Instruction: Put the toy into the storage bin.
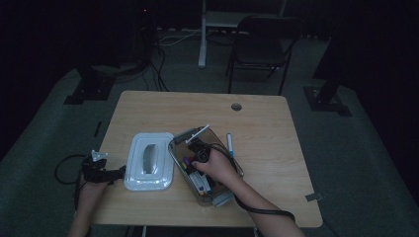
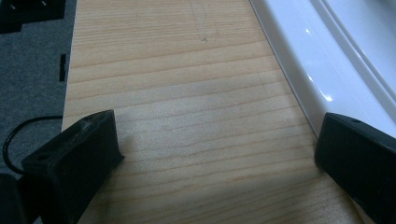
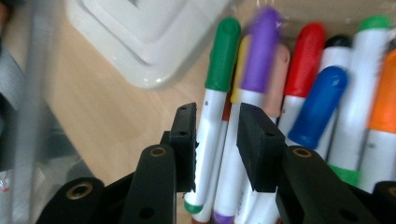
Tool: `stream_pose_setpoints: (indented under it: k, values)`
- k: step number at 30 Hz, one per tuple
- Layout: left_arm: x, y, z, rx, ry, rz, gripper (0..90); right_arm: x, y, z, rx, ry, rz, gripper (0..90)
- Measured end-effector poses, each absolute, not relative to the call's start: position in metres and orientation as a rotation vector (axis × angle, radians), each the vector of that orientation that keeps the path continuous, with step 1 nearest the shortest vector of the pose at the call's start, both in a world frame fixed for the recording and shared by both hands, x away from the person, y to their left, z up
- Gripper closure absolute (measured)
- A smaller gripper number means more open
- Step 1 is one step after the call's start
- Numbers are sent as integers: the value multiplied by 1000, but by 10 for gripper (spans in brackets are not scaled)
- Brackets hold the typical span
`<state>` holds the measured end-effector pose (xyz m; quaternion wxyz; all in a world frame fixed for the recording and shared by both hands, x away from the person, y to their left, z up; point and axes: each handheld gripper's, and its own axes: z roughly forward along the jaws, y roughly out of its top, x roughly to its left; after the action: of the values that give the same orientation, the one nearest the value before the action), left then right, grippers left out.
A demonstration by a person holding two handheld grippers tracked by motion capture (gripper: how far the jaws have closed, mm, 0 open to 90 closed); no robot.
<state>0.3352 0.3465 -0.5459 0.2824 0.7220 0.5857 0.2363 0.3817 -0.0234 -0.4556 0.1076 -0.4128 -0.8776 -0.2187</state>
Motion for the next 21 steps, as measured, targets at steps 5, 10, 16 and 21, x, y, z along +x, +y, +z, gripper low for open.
stream_pose_setpoints:
  k: [5, 10, 16, 21]
  values:
    - [335, 346, -546, 1932, 1568, 634, 5, 380, -52, -420, -1235, -2565, -833, 640]
    - [335, 346, -546, 1933, 1568, 635, 5, 385, -85, -397, -1308, -2533, -954, 634]
    - [335, 346, -546, 1933, 1568, 635, 5, 393, -124, -386, -1419, -2492, -1032, 607]
    - [335, 347, -546, 1935, 1567, 634, 4, 402, -152, -390, -1513, -2471, -1042, 592]
